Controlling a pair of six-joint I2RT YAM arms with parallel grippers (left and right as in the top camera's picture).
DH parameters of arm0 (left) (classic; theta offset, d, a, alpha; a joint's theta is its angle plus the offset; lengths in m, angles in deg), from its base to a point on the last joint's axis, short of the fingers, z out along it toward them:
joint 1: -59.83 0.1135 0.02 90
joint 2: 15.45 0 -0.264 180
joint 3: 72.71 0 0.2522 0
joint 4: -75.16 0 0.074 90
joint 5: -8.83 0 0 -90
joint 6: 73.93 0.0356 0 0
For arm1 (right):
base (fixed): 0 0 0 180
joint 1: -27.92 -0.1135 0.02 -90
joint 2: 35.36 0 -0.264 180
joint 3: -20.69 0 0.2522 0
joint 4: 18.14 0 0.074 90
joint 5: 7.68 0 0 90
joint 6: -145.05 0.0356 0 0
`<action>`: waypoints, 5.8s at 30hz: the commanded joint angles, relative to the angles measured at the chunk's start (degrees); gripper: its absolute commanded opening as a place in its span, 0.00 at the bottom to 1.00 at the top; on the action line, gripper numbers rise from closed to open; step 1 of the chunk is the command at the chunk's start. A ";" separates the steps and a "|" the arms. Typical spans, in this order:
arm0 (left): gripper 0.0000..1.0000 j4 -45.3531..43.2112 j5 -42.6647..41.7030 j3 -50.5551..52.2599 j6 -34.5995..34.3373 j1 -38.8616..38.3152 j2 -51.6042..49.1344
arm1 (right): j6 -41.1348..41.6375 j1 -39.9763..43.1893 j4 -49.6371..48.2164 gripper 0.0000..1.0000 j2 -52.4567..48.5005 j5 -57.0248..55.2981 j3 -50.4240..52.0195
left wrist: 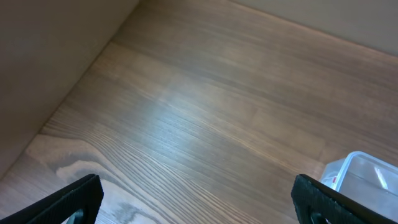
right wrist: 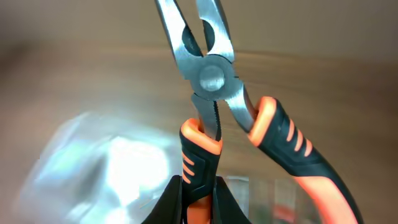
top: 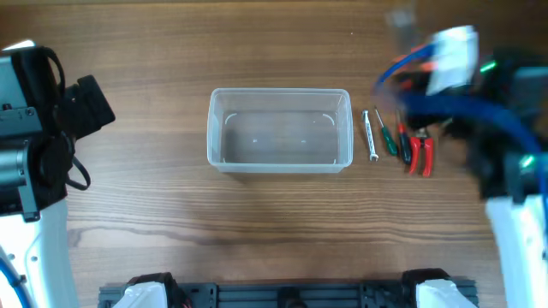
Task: Pack container
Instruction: 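Carry the pliers into the container and release them with the right gripper, then lower the right gripper onto the red-handled snips and grasp them, then move the snips into the container and open the right gripper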
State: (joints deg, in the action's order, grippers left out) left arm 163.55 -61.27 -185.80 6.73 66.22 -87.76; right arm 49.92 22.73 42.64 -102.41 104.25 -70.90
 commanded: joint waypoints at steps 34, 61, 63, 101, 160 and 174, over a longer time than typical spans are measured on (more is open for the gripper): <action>1.00 0.00 0.96 0.17 -0.13 0.26 0.59 | -16.85 -31.52 -19.43 0.83 -23.61 -25.77 0.85; 1.00 -0.02 0.96 0.17 -0.13 0.26 0.59 | -0.46 20.61 -0.66 0.80 -41.40 -25.29 7.32; 1.00 -0.02 0.96 0.17 -0.13 0.26 0.59 | -3.72 20.63 -0.57 0.80 -41.51 -24.22 7.39; 1.00 0.00 0.96 0.17 -0.13 0.26 0.59 | 15.69 20.41 -2.45 0.47 -39.45 -18.29 15.54; 1.00 0.00 0.96 0.17 -0.13 0.26 0.59 | 16.37 20.41 -8.66 0.04 -39.71 -19.58 20.96; 1.00 0.00 0.96 0.17 -0.13 0.26 0.59 | 6.82 9.18 5.64 0.04 -14.45 -2.03 -6.93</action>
State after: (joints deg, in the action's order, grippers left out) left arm 163.55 -61.25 -185.74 6.73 66.22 -87.74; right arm 62.18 38.80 47.67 -122.82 93.67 -74.79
